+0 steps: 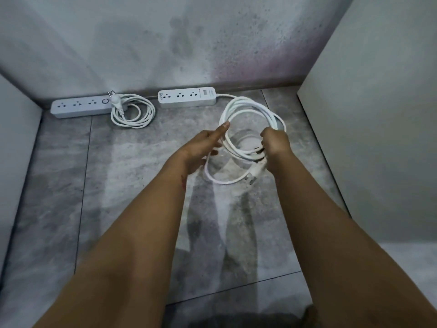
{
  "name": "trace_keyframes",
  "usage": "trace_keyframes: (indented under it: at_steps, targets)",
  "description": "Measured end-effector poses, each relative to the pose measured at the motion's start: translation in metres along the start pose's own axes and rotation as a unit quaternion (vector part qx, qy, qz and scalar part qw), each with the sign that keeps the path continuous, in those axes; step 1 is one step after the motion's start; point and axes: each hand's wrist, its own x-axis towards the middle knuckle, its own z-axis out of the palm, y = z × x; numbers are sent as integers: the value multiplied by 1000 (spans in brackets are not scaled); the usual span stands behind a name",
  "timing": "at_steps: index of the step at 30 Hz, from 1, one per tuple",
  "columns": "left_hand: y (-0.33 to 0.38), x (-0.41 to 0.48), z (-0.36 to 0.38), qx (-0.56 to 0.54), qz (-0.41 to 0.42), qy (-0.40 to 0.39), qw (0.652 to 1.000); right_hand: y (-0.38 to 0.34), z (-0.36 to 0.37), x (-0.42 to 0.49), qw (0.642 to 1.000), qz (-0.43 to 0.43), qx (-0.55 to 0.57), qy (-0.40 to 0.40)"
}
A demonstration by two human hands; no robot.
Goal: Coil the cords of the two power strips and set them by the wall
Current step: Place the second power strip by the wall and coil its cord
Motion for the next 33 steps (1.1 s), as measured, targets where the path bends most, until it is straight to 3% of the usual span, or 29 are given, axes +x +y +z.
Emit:
trace_keyframes:
  at_steps: [3,7,10,12,15,18,20,24,27,30,33]
  targets:
    - [3,2,12,-79,33,-16,996,8,12,-5,994,57,94,-20]
    - [14,7,24,-234,63,48,969,8,23,-16,986,80,131,-69]
    - [17,10,21,-220,72,79,970,6,24,-14,997,57,7,-59]
    - [18,11,17,-140,88,80,983,7,20,-8,989,9,-144,18]
    - [25,10,15,-6,115,58,992,-1,6,-9,916,-197,-326,126]
    - [35,6,19,98,136,9,986,-14,-1,-2,807,-358,-459,101]
    - [39,5,20,133,145,-13,980,-20,-3,6,782,-369,-499,51]
    - [43,5,23,121,174,-15,977,-18,-4,11,830,-296,-472,-16]
    - [47,6,27,110,196,53,973,-7,-4,14,883,-237,-404,-31]
    - [39,12,19,33,237,275,931,2,-7,16,927,-192,-318,-45]
    - [18,15,-7,15,144,496,856,4,-11,18,955,-154,-247,-56]
